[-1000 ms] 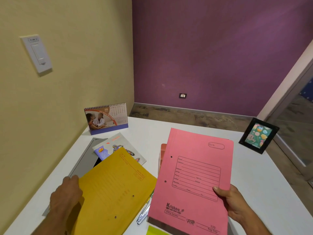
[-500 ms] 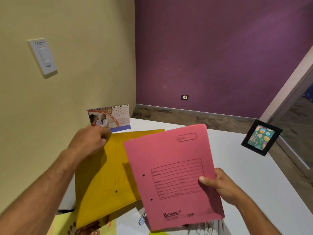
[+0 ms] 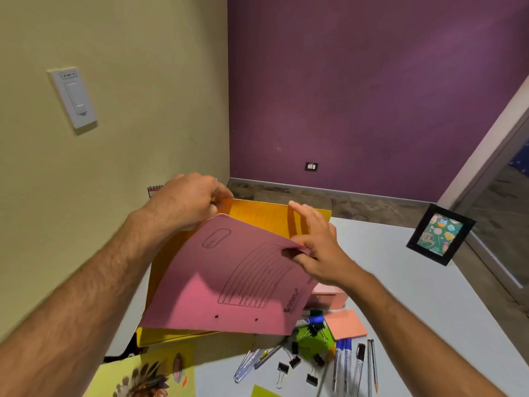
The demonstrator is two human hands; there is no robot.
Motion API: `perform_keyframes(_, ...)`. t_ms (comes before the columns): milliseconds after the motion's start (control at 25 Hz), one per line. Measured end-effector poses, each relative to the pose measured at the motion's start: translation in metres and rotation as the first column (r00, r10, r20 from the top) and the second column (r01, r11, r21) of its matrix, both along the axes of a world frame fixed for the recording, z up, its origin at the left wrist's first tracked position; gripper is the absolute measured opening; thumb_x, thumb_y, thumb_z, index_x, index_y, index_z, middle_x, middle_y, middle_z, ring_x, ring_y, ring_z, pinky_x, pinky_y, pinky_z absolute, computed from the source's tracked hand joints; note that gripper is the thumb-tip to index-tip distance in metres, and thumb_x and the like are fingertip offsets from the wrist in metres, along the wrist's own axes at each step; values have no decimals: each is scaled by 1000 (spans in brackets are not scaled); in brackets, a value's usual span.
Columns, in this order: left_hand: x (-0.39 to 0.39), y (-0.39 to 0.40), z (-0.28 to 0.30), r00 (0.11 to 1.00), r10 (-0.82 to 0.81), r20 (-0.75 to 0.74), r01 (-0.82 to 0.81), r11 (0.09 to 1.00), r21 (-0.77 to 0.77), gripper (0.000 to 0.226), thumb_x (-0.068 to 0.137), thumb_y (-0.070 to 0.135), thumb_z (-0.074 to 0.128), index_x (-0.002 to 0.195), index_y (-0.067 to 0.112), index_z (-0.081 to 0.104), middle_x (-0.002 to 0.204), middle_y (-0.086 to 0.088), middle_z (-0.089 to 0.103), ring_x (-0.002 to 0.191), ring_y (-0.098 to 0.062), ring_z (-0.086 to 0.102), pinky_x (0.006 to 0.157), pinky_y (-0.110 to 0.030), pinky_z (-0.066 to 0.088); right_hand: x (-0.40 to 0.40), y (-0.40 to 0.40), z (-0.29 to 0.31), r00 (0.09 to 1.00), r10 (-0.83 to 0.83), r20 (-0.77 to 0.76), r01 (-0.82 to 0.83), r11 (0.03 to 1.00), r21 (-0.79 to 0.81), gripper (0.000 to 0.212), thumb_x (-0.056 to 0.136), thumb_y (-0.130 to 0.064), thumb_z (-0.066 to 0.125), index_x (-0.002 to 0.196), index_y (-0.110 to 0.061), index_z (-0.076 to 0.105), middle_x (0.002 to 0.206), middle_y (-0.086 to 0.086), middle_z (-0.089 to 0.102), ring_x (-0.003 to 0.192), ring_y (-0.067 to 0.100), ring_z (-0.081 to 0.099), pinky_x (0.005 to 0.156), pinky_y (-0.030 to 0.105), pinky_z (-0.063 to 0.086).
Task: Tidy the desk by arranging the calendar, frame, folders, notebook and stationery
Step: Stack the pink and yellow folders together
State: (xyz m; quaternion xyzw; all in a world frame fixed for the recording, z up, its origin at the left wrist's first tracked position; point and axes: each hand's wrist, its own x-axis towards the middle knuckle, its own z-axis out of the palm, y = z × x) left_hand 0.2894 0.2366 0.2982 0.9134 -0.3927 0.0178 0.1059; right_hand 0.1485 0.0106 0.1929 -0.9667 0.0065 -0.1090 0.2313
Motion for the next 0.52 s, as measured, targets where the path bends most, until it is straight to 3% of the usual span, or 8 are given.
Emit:
perform_keyframes(80,-5,-2,6,999,-10,-33,10,1000,-2,50,87,1,55,129,28,63,119,4,70,96,-12,61,92,-36,50,7,4,8,999,-8,46,12,996,-84,26,80,-43,57,94,-34,78,162,-9,14,149,17,2,116,50,-1)
perform_keyframes(120,-5,-2,8,998,-17,-52,17,1000,-5,51,87,0,55,130,27,62,121,3,69,97,-11,60,93,-36,50,9,4,11,998,-9,56,13,996,-87,25,81,-42,58,94,-34,78,159,-8,23,148,16,10,118,52,0)
perform_keyframes(200,-3,0,7,994,-30,-104,31,1000,1,47,88,3,59,128,26,63,121,3,69,102,-13,62,93,-36,52,12,1,20,998,-6,66,7,1000,-20,20,84,-33,63,97,-29,78,137,-7,49,131,15,38,114,54,25)
perform_keyframes(240,0,1,5,990,-43,-131,42,999,-11,40,89,8,63,124,27,66,115,5,70,103,-14,63,92,-36,53,13,-1,24,998,2,62,-4,1000,31,17,86,-26,66,98,-25,78,122,-7,56,116,14,49,104,50,42)
perform_keyframes(320,7,6,1,982,-94,-166,64,982,-177,23,89,19,70,110,27,73,94,14,70,93,-8,65,82,-24,52,15,-4,30,999,26,34,-29,996,87,16,87,-14,68,100,-18,77,102,-6,61,97,13,59,86,43,55)
perform_keyframes(400,16,14,-1,991,-91,-99,33,877,-479,13,88,22,71,100,24,76,84,20,68,82,-4,65,72,-9,45,14,-9,32,999,41,0,-41,990,134,17,87,-11,70,102,-16,76,97,-4,64,95,14,62,85,40,56)
perform_keyframes(440,20,20,-2,995,-50,-84,-12,787,-617,10,88,23,70,97,22,76,83,17,70,79,-3,65,69,-5,44,13,-13,31,999,47,-9,-45,985,168,18,86,-12,71,102,-16,76,98,-3,65,95,14,63,86,39,56)
perform_keyframes(520,29,36,-9,977,-17,-212,-168,552,-817,13,91,28,67,94,18,75,84,4,72,75,-5,65,66,-7,46,8,-24,29,998,56,-10,-51,962,267,18,85,-14,73,103,-18,76,98,-1,69,94,13,66,85,37,56)
